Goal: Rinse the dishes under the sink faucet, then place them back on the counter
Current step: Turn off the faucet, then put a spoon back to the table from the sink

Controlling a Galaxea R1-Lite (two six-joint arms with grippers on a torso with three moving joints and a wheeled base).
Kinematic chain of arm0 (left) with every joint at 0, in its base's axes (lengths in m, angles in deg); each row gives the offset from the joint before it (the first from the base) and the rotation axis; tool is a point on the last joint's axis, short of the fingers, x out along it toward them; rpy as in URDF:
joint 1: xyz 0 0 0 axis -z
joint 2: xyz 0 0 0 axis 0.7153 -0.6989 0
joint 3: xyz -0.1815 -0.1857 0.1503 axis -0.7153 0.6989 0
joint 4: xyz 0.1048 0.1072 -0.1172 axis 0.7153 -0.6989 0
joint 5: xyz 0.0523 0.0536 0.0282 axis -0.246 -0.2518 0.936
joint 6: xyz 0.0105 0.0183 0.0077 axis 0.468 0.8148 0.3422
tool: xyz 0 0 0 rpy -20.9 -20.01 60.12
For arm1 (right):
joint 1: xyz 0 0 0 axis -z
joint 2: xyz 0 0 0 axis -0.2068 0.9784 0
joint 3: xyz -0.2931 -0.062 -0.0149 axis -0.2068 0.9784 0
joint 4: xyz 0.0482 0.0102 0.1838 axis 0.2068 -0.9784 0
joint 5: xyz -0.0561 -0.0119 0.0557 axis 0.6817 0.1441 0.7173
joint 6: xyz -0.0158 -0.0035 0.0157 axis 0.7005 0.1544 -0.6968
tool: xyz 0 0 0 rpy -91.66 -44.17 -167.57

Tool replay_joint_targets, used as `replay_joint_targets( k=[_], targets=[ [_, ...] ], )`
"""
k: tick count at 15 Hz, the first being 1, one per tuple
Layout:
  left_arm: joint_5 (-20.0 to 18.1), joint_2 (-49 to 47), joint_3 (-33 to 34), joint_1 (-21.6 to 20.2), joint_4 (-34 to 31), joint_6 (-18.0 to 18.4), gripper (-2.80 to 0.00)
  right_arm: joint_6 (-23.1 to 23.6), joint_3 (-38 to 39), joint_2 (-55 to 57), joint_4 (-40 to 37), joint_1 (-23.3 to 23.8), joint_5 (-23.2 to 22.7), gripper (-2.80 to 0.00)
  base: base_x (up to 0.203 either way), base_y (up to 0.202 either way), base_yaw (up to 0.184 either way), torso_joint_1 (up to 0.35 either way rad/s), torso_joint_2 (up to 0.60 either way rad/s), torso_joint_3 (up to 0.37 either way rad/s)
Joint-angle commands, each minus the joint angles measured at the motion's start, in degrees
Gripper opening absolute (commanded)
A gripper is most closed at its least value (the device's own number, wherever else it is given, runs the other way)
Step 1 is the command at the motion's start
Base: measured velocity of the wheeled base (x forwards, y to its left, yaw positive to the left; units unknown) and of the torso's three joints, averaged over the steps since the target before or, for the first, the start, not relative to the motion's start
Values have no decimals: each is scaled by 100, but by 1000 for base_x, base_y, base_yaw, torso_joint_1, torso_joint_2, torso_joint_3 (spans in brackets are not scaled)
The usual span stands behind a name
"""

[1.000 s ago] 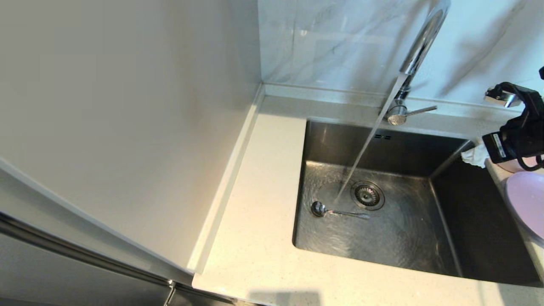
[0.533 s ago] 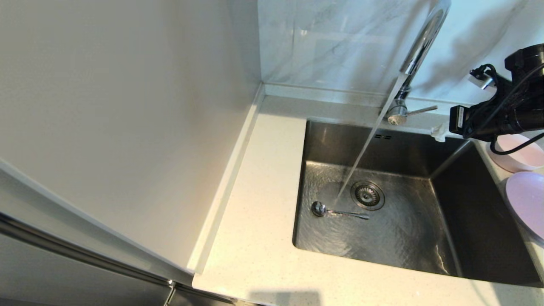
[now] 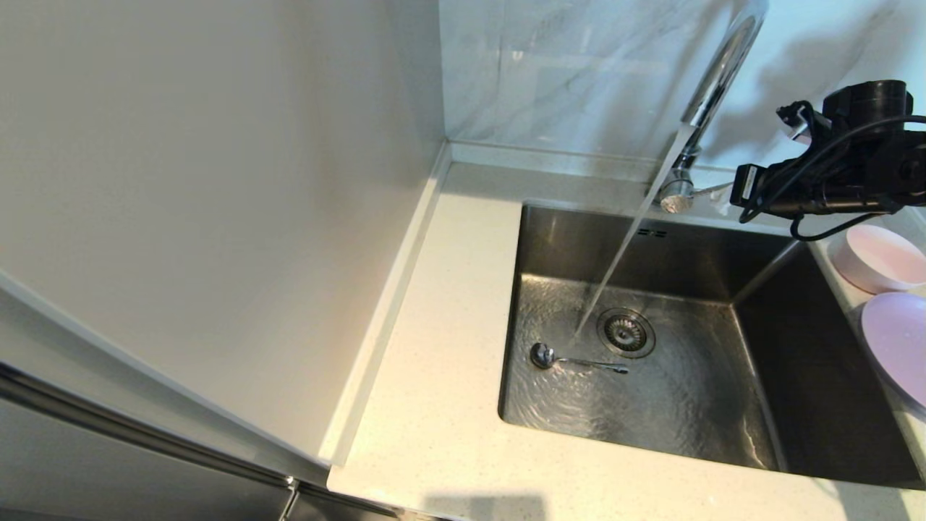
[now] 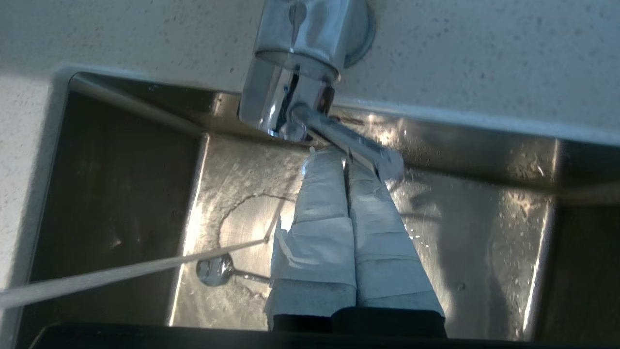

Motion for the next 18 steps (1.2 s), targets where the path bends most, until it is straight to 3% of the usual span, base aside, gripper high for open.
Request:
replay_joint_targets(
  k=[1, 6, 10, 13, 18],
  targets=[
    [1, 0, 0, 0, -2, 0, -280, -8, -302, 301, 136, 6, 60, -280, 0, 0, 0, 0, 0, 0],
    [0, 0, 0, 0, -2, 0, -280, -257, -390, 388, 873, 1, 110, -280, 0, 0, 0, 0, 0, 0],
    [-2, 0, 0, 0, -2, 0, -280, -178, -338, 299, 822, 88, 129, -280, 0, 0, 0, 0, 0, 0],
    [1, 0, 0, 0, -2, 0, -280, 259, -146, 69, -120, 365, 109, -280, 0, 0, 0, 0, 0, 0],
    [-6, 0, 0, 0, -2, 0, -280, 1489, 930, -678, -1425, 597, -47, -280, 0, 0, 0, 0, 0, 0]
  ],
)
